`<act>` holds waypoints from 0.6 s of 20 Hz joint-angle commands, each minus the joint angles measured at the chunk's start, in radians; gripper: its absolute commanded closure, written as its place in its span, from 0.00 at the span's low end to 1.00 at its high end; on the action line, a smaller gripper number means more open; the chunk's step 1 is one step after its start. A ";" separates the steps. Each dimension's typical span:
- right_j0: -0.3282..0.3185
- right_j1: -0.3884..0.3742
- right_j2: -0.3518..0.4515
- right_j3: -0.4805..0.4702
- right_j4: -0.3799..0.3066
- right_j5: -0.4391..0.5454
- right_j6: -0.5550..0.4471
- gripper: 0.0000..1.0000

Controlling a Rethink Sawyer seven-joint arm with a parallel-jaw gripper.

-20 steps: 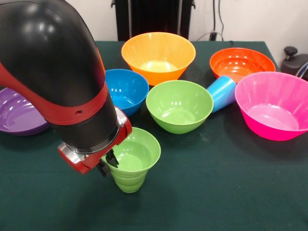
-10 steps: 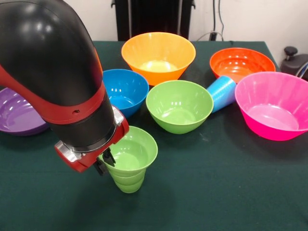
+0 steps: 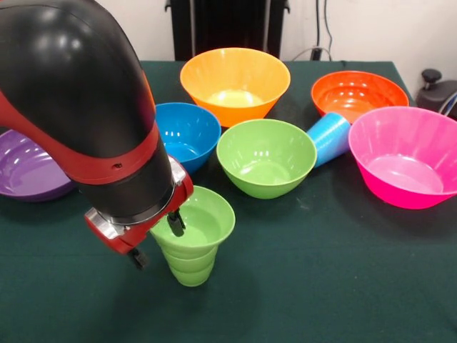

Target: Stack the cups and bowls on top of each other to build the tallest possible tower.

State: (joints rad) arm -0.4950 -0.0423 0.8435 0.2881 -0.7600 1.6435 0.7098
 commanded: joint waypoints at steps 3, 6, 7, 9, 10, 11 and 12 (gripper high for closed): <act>0.040 0.008 -0.064 0.109 -0.002 0.011 0.173 0.00; 0.042 0.007 -0.070 0.112 0.012 0.008 0.180 0.00; 0.041 0.008 -0.070 0.113 0.017 0.007 0.181 0.00; 0.041 0.005 -0.076 0.119 0.025 0.001 0.185 0.00; 0.042 0.007 -0.074 0.118 0.029 -0.002 0.186 0.00; 0.042 0.009 -0.073 0.116 0.033 -0.006 0.188 0.00; 0.043 0.017 -0.065 0.108 0.036 -0.016 0.184 0.00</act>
State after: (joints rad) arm -0.4890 -0.0378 0.8033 0.3163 -0.7166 1.6435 0.7098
